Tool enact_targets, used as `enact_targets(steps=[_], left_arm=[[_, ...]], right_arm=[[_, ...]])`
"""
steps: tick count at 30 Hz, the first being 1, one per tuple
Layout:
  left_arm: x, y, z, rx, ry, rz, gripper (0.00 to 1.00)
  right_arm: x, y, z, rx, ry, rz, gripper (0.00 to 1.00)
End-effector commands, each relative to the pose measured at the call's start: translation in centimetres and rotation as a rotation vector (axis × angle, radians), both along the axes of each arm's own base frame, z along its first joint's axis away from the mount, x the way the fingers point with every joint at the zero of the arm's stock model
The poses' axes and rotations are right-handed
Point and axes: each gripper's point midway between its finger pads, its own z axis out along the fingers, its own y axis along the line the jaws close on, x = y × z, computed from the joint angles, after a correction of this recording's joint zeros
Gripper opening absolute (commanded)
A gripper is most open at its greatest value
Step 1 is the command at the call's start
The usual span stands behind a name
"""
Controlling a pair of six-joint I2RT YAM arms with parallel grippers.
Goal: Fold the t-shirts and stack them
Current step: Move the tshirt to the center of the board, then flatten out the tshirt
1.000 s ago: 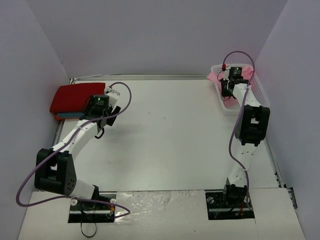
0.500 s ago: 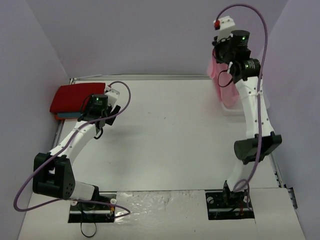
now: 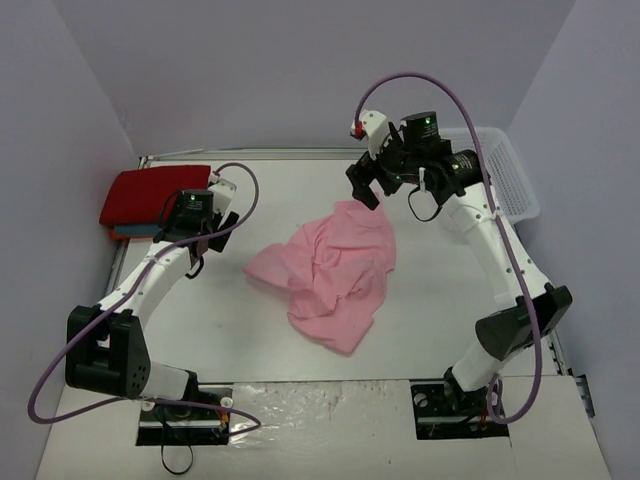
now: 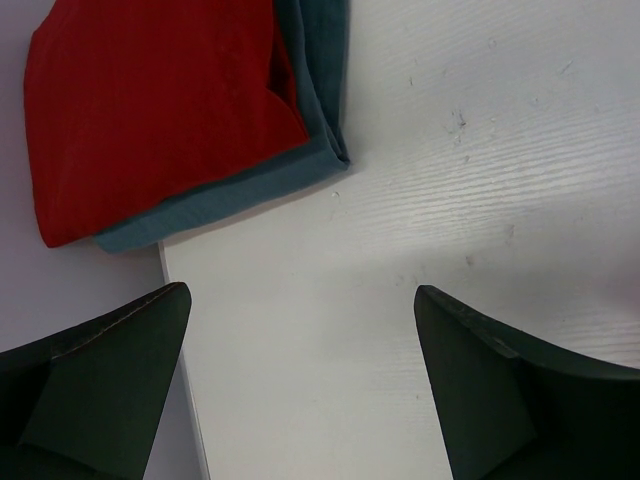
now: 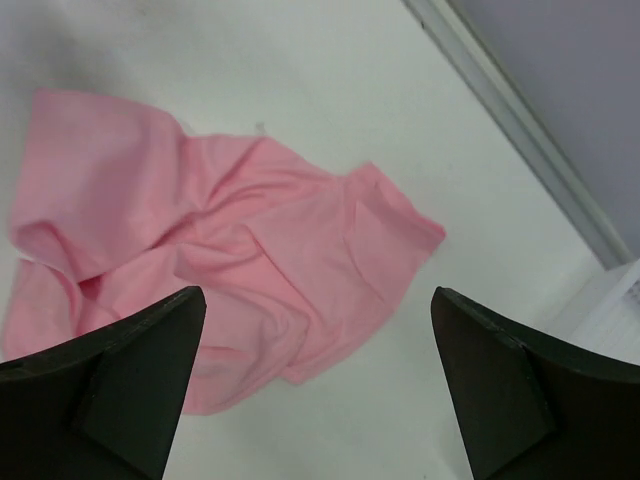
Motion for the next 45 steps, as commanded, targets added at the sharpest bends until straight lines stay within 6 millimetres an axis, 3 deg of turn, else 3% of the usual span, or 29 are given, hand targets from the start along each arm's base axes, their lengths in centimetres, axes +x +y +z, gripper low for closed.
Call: enact_targets(steps=[1, 6, 15, 16, 18, 23, 24, 27, 32, 45], left_arm=[[0.0, -0.1, 0.9, -0.021, -0.005, -0.002, 0.94], [-0.1, -1.0, 0.6, -0.046, 0.019, -0.043, 0.94], [-0.1, -2.8, -1.4, -0.085, 0.106, -0.099, 0.94], [-0.1, -2.8, -1.6, -0.088, 0.118, -0.096, 0.94], [0.1, -2.9, -1.9, -0.097, 0.129, -0.081, 0.94], [-0.2, -4.5, -2.2, -0.143, 0.163, -0.146, 0.94], [-0.3, -5.3, -2.7, -0.140, 0.185, -0.168, 0.94], [-0.2, -5.5, -3.4, -0.133, 0.213, -0.172, 0.94], [-0.1, -5.9, -4.1, -0.126, 0.231, -0.178, 0.94], [-0.1, -6.0, -5.7, -0.100, 0.275, -0.165, 0.94]], right_arm=[[2.6, -3.8, -5.0, -0.079, 0.102, -0.116, 0.93], [3.6, -5.5, -7.2, -0.082, 0.157, -0.153, 0.92], [5.4, -5.4, -13.1, -0.136, 0.277, -0.158, 0.88], [5.7, -5.3, -14.5, -0.146, 0.307, -0.160, 0.86], [6.5, -5.2, -15.0, -0.147, 0.314, -0.164, 0.84], [8.3, -5.5, -19.1, -0.190, 0.381, -0.200, 0.79], [9.7, -6.5, -21.7, -0.217, 0.424, -0.259, 0.73], [10.1, -7.2, -22.9, -0.228, 0.445, -0.294, 0.69], [9.0, -8.0, -23.7, -0.244, 0.474, -0.311, 0.65], [1.8, -10.4, -25.1, -0.297, 0.558, -0.339, 0.60]])
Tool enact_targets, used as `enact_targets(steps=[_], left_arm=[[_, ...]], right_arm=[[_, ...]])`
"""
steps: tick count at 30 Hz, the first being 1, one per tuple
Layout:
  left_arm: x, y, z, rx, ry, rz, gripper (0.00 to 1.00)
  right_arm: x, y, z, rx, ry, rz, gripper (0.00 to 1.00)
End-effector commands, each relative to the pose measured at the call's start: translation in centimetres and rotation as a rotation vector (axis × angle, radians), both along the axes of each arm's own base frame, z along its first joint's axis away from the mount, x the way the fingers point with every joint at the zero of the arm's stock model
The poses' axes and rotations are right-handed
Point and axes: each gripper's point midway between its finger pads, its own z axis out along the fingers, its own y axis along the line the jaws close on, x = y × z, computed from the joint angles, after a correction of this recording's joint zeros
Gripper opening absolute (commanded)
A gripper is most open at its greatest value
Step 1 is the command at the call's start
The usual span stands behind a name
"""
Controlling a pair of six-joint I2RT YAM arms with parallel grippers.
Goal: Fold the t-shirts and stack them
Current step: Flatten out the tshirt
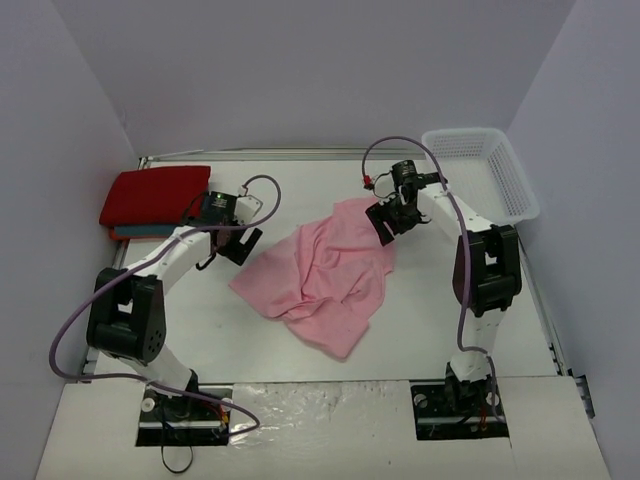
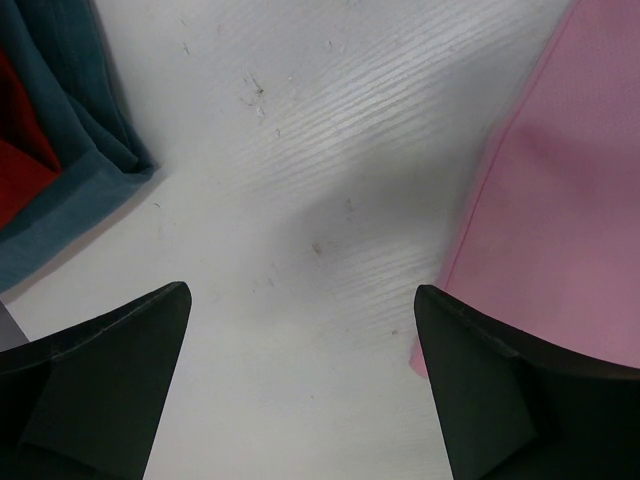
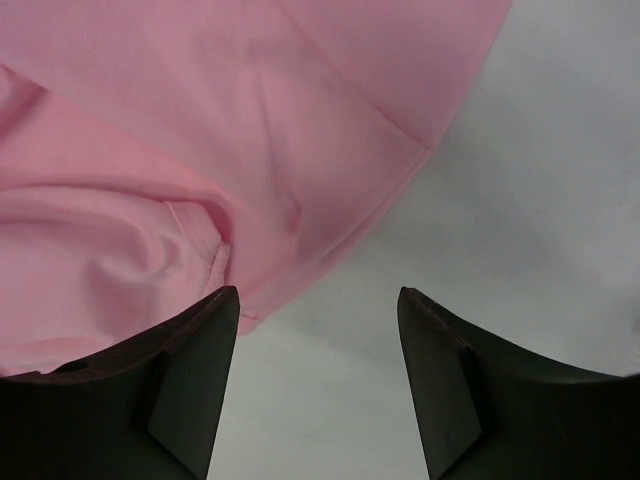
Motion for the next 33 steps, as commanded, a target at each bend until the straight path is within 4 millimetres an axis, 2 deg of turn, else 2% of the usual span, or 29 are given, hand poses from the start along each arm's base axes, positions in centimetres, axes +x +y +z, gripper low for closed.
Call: enact_targets(steps=[1, 12, 19, 21, 23, 27, 31, 33], left_arm=[[0.8, -0.2, 1.0, 0.008, -0.014, 0.017, 0.94], [0.4, -0.7, 0.2, 0.004, 0.020, 0.004, 0.95], [0.0, -0.7, -1.2, 0.011, 0.068, -0.003, 0.94], [-0.7, -0.8, -2.2, 0.011, 0.119, -0.013, 0.94], [-1.7, -2.1, -2.8, -0.046, 0.180, -0.072, 0.94], [-2.7, -2.5, -2.9, -0.070, 0.217, -0.087, 0.94], [-3.2, -1.9, -1.5, -0.058, 0.183, -0.070, 0.94], [-4.1, -2.0, -1.5, -0.065, 0.200, -0.090, 0.94]], right_arm=[[-1.5, -0.4, 1.8, -0.005, -0.020, -0.009, 0.59], [-4.7, -0.9, -1.1, -0.011, 0.071, 0.004, 0.53], [-5.8, -1.2, -2.4, -0.025, 0.106, 0.007, 0.52], [-6.0, -1.3, -2.6, -0.026, 0.112, 0.007, 0.52], [-6.3, -1.5, -3.0, -0.035, 0.121, 0.005, 0.52], [-6.4, -1.7, -3.3, -0.045, 0.125, 0.003, 0.50], [-6.7, -1.9, -3.7, -0.051, 0.131, 0.003, 0.50], [-6.9, -1.8, -4.0, -0.051, 0.136, 0.002, 0.49]])
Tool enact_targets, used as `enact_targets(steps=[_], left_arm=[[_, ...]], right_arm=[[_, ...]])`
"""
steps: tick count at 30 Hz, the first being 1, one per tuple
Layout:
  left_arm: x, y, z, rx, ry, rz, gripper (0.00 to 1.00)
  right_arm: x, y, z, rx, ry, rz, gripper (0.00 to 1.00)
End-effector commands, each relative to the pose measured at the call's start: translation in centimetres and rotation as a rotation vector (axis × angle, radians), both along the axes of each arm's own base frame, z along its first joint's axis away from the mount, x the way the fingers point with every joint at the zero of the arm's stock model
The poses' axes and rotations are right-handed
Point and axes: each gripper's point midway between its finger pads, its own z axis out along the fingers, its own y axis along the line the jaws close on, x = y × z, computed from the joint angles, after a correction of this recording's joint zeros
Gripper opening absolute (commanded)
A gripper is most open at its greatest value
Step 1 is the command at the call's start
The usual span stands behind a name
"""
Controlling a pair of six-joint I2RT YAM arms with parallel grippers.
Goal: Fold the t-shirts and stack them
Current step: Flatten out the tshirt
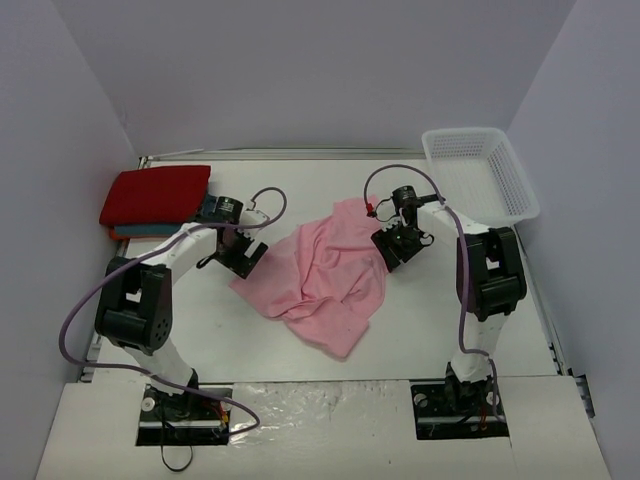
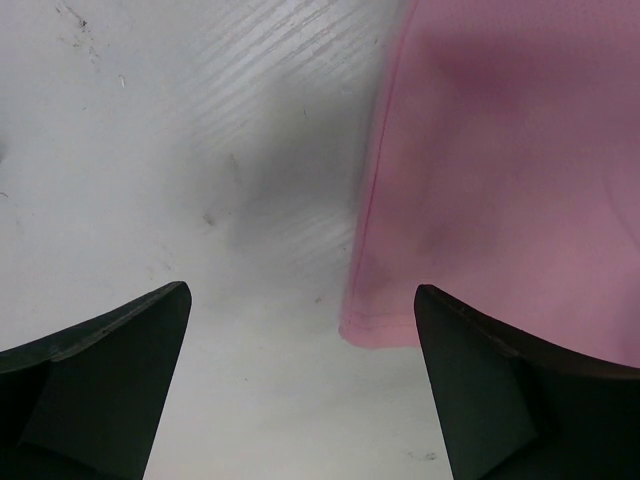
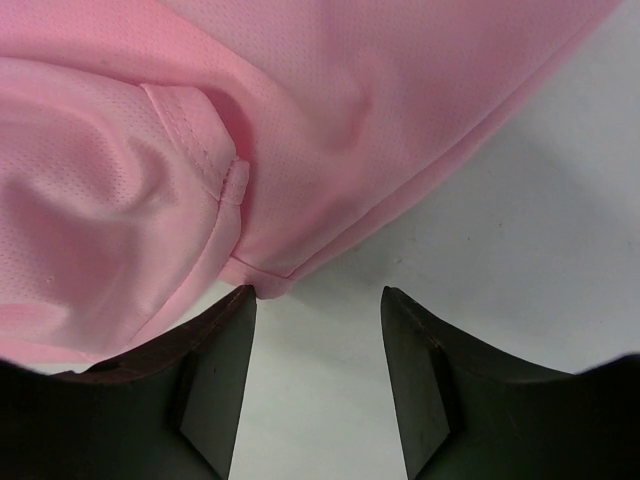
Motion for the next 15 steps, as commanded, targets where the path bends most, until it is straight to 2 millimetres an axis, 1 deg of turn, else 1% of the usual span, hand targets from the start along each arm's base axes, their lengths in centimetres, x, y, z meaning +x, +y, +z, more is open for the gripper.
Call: enact_targets(steps=[1, 5, 6, 7, 8, 9, 12, 15], left_arm=[[-1.2, -0.7, 2.9, -0.045, -0.027, -0.037, 0.94], [-3.5, -2.6, 2.9, -0.146, 0.073, -0.125, 0.94], [-4.0, -2.8, 2.8, -0.159, 0.096, -0.138, 0.99], [-4.3, -3.0, 2.5, -0.163, 0.118, -0.149, 1.00], [-4.9, -3.0, 2.2, -0.165, 0.151, -0.165, 0.95], [-5.2, -3.2, 1.9, -0.175, 0.170, -0.180, 0.92], [-6.2, -3.1, 0.2, -0.169, 0.252, -0.193, 0.91], [-6.0, -2.7, -0.8, -0.150, 0.256, -0.177, 0.86]], right_arm=[[-0.6, -0.2, 0.4, -0.012, 0.000, 0.001, 0.49], [-0.4, -0.1, 0.1, -0.009, 0.001, -0.006, 0.48], [-0.4, -0.1, 0.1, -0.008, 0.000, -0.008, 0.47], [-0.4, -0.1, 0.2, -0.008, -0.002, -0.008, 0.47], [-0.4, -0.1, 0.2, -0.007, -0.005, -0.009, 0.47], [-0.4, -0.1, 0.3, -0.006, -0.008, -0.009, 0.47], [-0.4, -0.1, 0.5, -0.006, -0.011, -0.006, 0.45], [-0.7, -0.1, 0.4, -0.004, -0.008, -0.001, 0.44]])
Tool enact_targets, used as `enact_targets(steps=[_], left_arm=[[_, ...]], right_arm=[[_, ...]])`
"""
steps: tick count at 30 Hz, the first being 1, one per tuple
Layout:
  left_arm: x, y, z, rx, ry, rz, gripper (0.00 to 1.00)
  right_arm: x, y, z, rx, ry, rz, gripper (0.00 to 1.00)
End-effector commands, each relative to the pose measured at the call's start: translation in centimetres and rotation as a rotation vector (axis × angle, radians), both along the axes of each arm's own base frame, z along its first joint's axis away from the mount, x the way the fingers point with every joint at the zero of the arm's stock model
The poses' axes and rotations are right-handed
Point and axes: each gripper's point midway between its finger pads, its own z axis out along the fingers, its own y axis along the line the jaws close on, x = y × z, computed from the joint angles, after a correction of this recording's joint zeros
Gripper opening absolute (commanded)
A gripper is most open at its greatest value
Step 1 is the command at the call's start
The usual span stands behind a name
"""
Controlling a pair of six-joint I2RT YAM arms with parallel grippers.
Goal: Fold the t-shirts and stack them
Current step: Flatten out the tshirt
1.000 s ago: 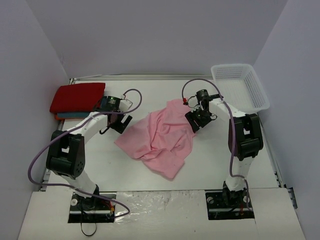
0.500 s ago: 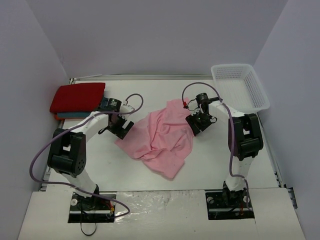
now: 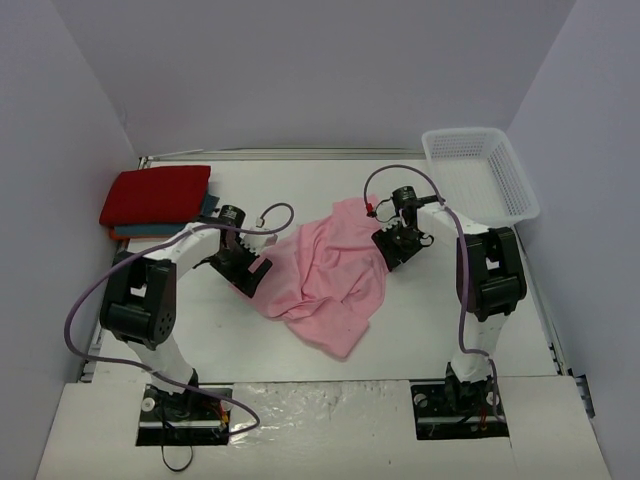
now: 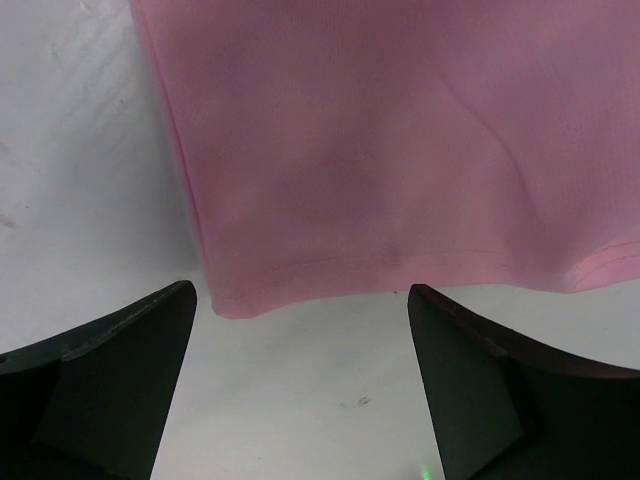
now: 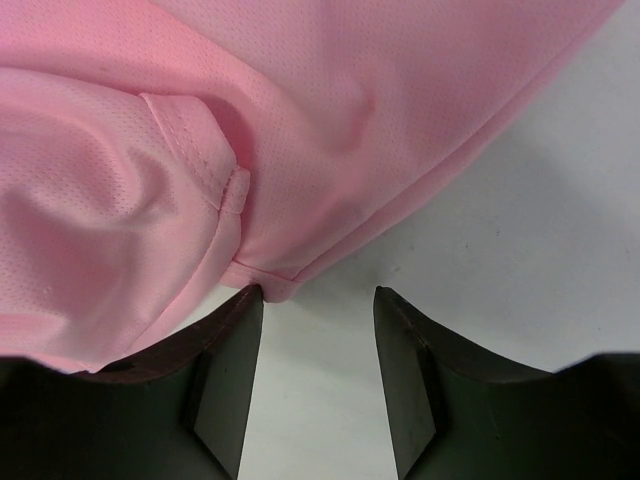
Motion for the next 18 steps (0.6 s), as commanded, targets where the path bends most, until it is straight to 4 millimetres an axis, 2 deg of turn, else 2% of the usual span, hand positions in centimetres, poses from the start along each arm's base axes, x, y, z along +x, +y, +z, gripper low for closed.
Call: enact_targets(steps=[1, 7, 9, 10, 11, 14, 15, 17, 18], left_arm=[[-0.6, 0.0, -0.5, 0.003, 0.041, -0.017, 0.86], [0.4, 0.2, -1.0, 0.006, 0.028, 0.018, 0.86], [0.2, 0.0, -1.2, -0.004, 0.050, 0.016, 0.79], [0.2, -0.1, -1.3, -0.010, 0.059, 0.011, 0.73], [-0.1, -0.3, -1.4, -0.022, 0.072, 0.007, 0.62], [-0.7, -0.3, -2.0, -0.018, 0.109, -0.014, 0.41], [-1.0, -0.2, -2.4, -0.014, 0.123, -0.023, 0.29], [-1.6, -0.1, -2.9, -0.011, 0.148, -0.030, 0.18], [-1.8, 0.0, -3.1, -0.008, 0.153, -0.033, 0.09]], right_arm=[[-0.8, -0.2, 0.7, -0.008, 0.001, 0.001, 0.44], [-1.3, -0.4, 0.0, -0.018, 0.021, 0.011, 0.43], [-1.4, -0.5, -0.3, -0.022, 0.027, 0.014, 0.43], [-1.4, -0.5, -0.3, -0.022, 0.026, 0.014, 0.43], [-1.5, -0.5, -0.5, -0.023, 0.030, 0.014, 0.42], [-1.6, -0.5, -0.6, -0.024, 0.030, 0.015, 0.42], [-1.5, -0.6, -0.6, -0.025, 0.028, 0.014, 0.42], [-1.4, -0.6, -0.5, -0.029, 0.025, 0.013, 0.42], [-1.4, -0.6, -0.5, -0.031, 0.025, 0.013, 0.42]])
